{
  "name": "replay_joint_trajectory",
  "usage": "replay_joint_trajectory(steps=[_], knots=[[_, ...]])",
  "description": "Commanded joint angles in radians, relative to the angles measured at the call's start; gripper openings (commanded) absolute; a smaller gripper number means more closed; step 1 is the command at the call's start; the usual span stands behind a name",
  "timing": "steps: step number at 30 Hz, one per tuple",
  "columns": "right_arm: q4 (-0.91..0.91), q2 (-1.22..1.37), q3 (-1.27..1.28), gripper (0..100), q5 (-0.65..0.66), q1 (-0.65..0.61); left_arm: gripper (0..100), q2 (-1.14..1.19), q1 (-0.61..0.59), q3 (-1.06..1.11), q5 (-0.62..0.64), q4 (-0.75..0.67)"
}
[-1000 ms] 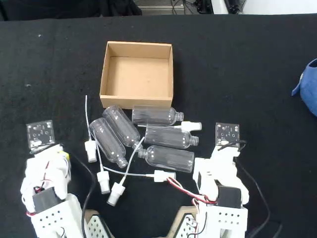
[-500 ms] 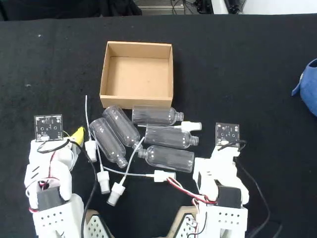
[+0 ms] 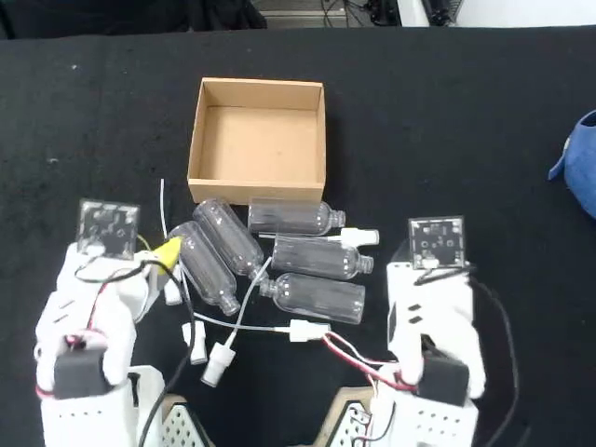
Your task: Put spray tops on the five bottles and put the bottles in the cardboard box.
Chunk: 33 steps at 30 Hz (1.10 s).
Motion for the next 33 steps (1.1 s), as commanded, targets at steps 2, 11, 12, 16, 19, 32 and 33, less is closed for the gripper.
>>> replay_joint_trajectory(steps=[2,11,12,16,19,32,33], knots=[[0.055,-0.096,-0.197,2.6,0.012,-0.051,21,0.405,0.091,-0.229,-0.015,-0.046],[0.086,0.001,-0.32,2.6,-0.008,-0.241,21,0.951,0.099,-0.458,-0.012,-0.044],[0.078,0.045,-0.348,2.6,-0.028,-0.25,21,0.991,0.099,-0.473,-0.009,-0.044],[0.06,0.289,-0.476,2.6,-0.077,-0.279,21,1.102,0.099,-0.524,0.068,-0.044],[0.061,0.479,-0.541,2.7,-0.112,-0.338,21,1.145,0.099,-0.565,0.121,-0.044],[-0.19,0.662,-0.3,2.7,-0.236,-0.394,21,1.235,-0.03,-0.568,0.144,-0.081],[-0.193,0.662,-0.294,2.7,-0.236,-0.394,21,1.235,-0.044,-0.567,0.114,-0.08]])
